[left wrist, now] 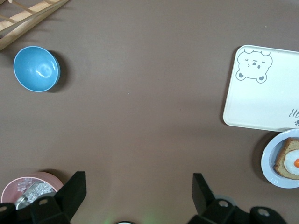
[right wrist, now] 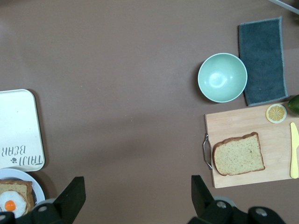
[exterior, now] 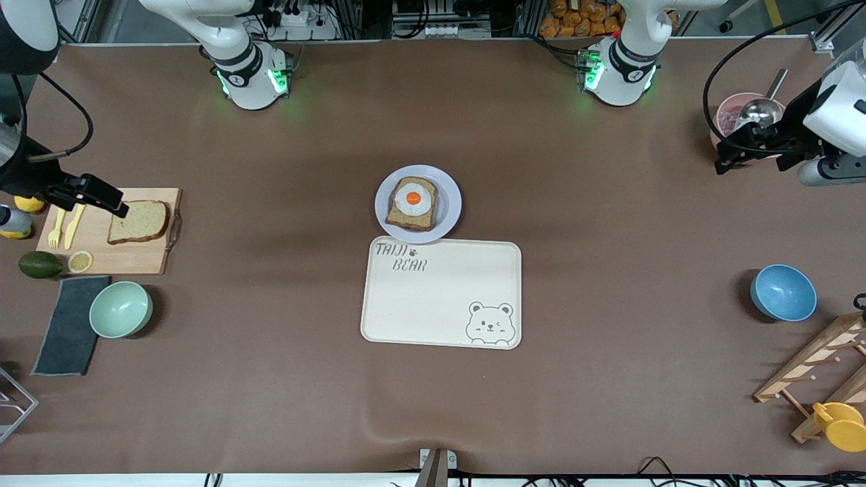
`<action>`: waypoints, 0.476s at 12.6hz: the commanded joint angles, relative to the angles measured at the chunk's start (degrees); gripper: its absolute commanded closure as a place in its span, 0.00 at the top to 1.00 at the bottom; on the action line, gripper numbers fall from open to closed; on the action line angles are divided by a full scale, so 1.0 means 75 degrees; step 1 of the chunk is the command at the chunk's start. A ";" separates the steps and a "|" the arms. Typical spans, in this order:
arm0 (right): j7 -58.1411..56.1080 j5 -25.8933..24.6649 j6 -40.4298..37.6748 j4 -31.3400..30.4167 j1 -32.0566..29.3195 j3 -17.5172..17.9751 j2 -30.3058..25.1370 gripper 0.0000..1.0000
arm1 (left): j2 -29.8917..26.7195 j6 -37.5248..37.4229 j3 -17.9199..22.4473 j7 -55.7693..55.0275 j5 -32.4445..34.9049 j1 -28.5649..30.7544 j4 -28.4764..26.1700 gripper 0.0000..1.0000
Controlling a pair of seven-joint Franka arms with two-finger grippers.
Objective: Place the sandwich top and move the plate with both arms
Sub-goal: 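Move the right gripper down toward the bread slice on the cutting board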
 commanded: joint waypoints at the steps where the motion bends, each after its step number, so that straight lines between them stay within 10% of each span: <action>1: -0.0009 0.0140 -0.0092 0.0219 -0.0067 0.0057 -0.0066 1.00 | -0.0037 0.0061 -0.0019 0.0105 0.0182 -0.0024 0.0008 1.00; 6: -0.0523 0.0152 -0.0128 0.0104 -0.0265 0.0033 0.0074 1.00 | 0.0057 0.0061 -0.0019 0.0024 0.0148 -0.0059 -0.0003 1.00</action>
